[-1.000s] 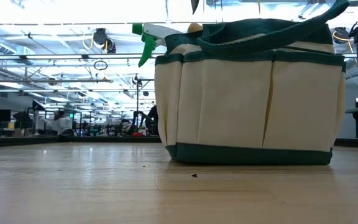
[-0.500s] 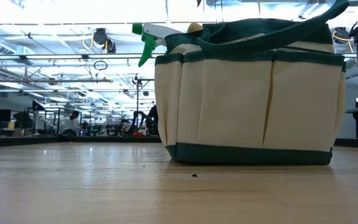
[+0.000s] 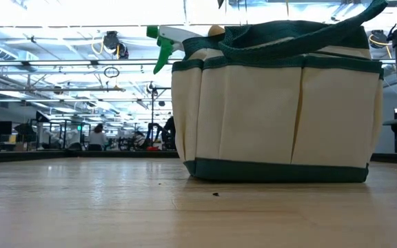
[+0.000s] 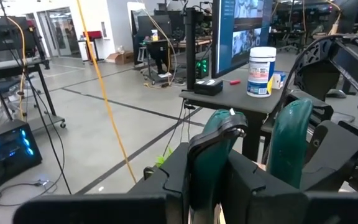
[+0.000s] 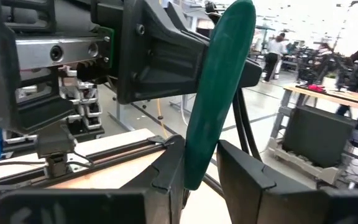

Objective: Pick & Place Garden tools in Gardening bag
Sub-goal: Put the green shear scissors into the gardening bag

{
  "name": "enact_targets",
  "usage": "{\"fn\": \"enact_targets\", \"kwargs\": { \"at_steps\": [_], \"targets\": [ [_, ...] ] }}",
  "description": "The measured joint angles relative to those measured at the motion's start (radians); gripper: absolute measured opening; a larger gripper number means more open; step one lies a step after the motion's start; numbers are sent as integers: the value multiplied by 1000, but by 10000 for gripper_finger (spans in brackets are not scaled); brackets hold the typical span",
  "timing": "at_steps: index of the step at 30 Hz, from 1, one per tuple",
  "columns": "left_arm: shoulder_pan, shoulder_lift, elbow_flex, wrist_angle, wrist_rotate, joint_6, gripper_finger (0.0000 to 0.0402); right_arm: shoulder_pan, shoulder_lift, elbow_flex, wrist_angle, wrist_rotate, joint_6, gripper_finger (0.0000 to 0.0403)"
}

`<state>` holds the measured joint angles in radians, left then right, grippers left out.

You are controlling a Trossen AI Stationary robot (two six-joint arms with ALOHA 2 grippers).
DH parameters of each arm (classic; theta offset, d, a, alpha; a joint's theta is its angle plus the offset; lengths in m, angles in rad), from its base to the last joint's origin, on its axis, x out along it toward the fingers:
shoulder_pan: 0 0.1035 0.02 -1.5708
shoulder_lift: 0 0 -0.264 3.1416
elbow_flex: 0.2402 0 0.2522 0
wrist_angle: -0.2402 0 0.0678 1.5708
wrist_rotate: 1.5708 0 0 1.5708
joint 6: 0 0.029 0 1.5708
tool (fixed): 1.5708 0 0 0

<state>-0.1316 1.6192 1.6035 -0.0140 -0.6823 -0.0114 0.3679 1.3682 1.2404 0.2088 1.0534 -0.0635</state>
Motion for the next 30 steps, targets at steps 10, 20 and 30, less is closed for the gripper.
{"fn": "enact_targets", "kwargs": {
  "at_steps": [10, 20, 30],
  "targets": [
    [-4, -1, 0, -16, 0, 12, 54, -1, 0, 0, 9, -43, 0, 129],
    [-4, -1, 0, -14, 5, 0, 54, -29, -1, 0, 25, -54, 75, 175],
    [-4, -1, 0, -13, 4, -19, 54, -48, -1, 0, 27, -116, 90, 110]
  ]
}}
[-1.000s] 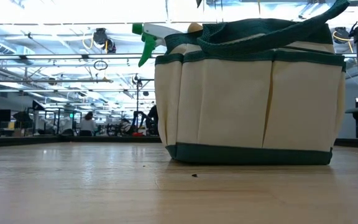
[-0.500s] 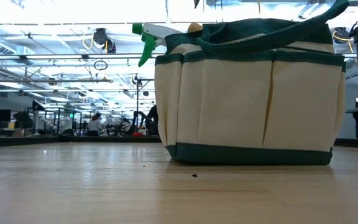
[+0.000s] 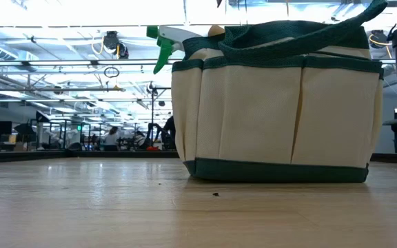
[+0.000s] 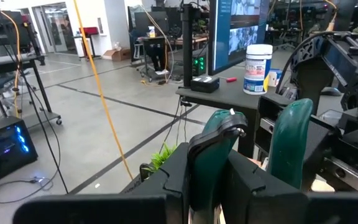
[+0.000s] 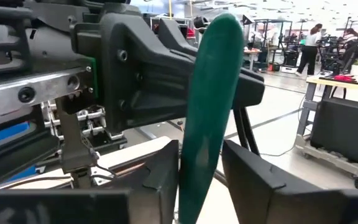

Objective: Pick & Place Garden tools in Gardening bag
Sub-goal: Put the green shear scissors into the gardening bag

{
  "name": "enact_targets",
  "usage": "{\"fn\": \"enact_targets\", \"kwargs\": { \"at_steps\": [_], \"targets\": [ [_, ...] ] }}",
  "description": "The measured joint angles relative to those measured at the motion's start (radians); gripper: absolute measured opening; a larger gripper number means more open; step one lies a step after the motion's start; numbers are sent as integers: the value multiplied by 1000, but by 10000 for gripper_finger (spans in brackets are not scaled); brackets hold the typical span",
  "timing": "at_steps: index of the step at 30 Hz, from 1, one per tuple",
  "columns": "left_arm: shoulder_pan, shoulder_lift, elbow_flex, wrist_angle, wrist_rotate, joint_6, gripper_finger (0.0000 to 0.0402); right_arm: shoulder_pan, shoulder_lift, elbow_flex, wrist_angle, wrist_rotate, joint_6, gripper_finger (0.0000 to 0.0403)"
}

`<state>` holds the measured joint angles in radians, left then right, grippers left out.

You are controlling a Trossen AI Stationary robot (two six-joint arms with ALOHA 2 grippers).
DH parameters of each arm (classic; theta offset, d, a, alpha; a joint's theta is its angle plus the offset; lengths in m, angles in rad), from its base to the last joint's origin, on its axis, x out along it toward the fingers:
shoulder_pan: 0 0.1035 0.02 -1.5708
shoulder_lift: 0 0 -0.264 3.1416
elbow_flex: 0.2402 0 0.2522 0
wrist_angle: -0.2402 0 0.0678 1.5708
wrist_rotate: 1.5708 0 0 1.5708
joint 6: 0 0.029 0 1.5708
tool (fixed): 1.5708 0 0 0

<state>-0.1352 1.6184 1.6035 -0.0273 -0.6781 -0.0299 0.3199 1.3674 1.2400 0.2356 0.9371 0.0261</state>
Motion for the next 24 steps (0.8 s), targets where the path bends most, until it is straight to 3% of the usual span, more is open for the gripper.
{"fn": "enact_targets", "kwargs": {
  "at_steps": [5, 17, 24],
  "targets": [
    [1, 0, 0, 2, -1, 0, 54, 0, 0, 0, 4, -1, -2, 67],
    [1, 0, 0, -1, 5, 19, 55, 0, 0, 0, -1, 1, -13, 64],
    [-10, 0, 0, -5, 7, 100, 129, 2, 0, 0, -8, 2, -20, 64]
  ]
}}
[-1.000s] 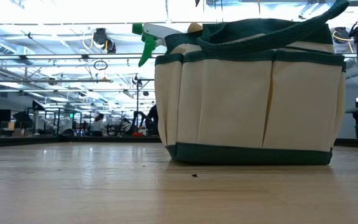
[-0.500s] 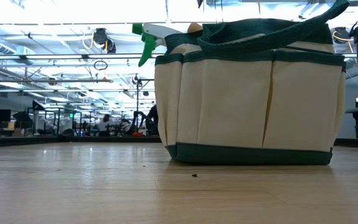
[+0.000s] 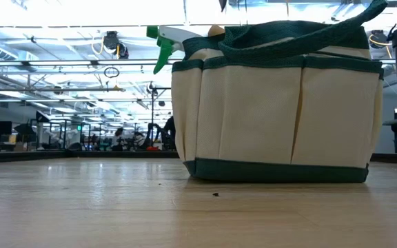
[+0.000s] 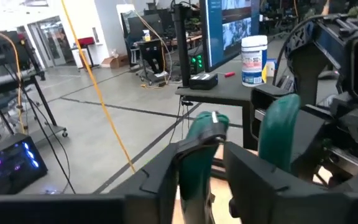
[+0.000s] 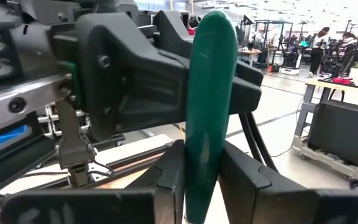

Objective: Pick & Place Garden tools in Gardening bag
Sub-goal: Put the green shear scissors into the gardening bag

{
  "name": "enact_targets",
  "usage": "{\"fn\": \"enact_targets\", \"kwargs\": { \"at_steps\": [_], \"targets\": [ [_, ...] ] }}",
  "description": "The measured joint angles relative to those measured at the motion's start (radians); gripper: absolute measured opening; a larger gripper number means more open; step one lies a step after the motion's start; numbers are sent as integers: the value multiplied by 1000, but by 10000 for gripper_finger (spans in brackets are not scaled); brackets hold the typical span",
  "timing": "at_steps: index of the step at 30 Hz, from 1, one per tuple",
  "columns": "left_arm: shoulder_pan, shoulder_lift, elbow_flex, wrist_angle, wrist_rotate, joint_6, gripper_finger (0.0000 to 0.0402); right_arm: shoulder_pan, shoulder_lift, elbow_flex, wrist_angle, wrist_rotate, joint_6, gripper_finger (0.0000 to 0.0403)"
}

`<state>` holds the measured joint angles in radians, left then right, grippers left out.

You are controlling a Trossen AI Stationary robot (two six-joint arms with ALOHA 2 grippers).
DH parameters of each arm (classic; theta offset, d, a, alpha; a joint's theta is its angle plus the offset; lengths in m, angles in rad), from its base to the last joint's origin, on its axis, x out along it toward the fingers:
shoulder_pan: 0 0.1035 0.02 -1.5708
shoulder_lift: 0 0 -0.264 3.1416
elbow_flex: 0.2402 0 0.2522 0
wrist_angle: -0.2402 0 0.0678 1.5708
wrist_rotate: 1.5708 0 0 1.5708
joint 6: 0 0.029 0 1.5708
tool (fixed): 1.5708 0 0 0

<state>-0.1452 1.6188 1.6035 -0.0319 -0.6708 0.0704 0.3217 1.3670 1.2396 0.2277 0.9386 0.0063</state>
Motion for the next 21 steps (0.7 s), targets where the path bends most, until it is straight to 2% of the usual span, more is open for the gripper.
{"fn": "enact_targets", "kwargs": {
  "at_steps": [5, 11, 21],
  "targets": [
    [-1, 0, 0, 0, -3, 53, 168, 1, 0, 0, -4, 1, 5, 64],
    [-1, -9, 0, -6, -18, 126, 196, 1, 0, 0, -17, 2, 11, 64],
    [13, -69, 0, -79, -121, 243, 234, -1, 0, 0, -46, 2, 61, 63]
  ]
}}
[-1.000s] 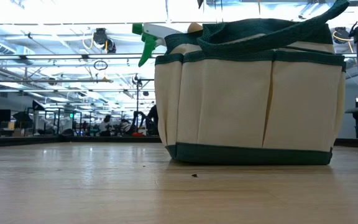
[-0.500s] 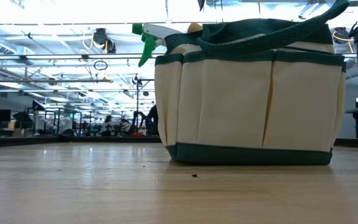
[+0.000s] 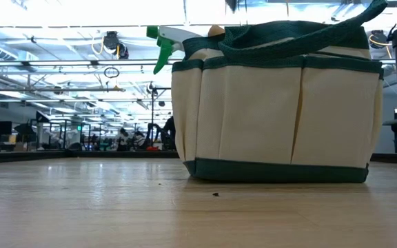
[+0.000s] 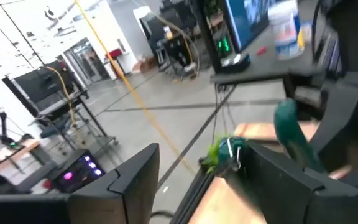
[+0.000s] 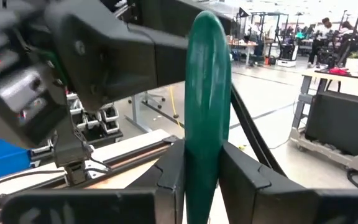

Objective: Pick & Place Garden tools in Gardening bag
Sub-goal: Put the green shear scissors into the gardening bag

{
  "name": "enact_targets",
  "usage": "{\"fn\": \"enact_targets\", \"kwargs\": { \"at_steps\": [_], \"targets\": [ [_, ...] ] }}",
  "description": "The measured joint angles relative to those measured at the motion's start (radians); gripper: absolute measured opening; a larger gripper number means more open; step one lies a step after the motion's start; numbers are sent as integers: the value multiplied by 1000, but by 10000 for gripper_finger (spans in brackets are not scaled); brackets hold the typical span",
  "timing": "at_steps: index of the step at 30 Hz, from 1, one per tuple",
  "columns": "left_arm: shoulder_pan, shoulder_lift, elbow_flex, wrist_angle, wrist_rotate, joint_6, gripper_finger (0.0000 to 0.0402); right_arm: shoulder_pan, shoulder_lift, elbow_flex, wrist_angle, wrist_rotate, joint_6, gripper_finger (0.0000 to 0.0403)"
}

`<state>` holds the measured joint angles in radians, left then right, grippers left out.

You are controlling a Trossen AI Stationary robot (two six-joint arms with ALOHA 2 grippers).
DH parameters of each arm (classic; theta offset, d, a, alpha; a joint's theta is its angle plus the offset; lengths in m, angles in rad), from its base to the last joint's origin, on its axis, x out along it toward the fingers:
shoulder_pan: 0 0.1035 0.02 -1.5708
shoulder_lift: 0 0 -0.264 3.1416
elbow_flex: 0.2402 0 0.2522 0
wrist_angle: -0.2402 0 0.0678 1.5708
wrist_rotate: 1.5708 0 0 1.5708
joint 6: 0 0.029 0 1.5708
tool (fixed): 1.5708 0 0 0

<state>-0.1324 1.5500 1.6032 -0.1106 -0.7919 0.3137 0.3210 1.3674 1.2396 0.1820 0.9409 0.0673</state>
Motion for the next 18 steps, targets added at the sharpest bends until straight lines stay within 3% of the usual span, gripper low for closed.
{"fn": "enact_targets", "kwargs": {
  "at_steps": [7, 13, 18],
  "targets": [
    [31, -74, 0, -162, -49, -40, 248, 9, -1, 0, -5, -4, 8, 62],
    [38, -101, 2, -215, -30, -115, 248, 14, 0, -1, -8, 0, 27, 62],
    [41, -143, 3, -349, 2, -175, 248, 41, 0, 0, -7, -3, 26, 62]
  ]
}}
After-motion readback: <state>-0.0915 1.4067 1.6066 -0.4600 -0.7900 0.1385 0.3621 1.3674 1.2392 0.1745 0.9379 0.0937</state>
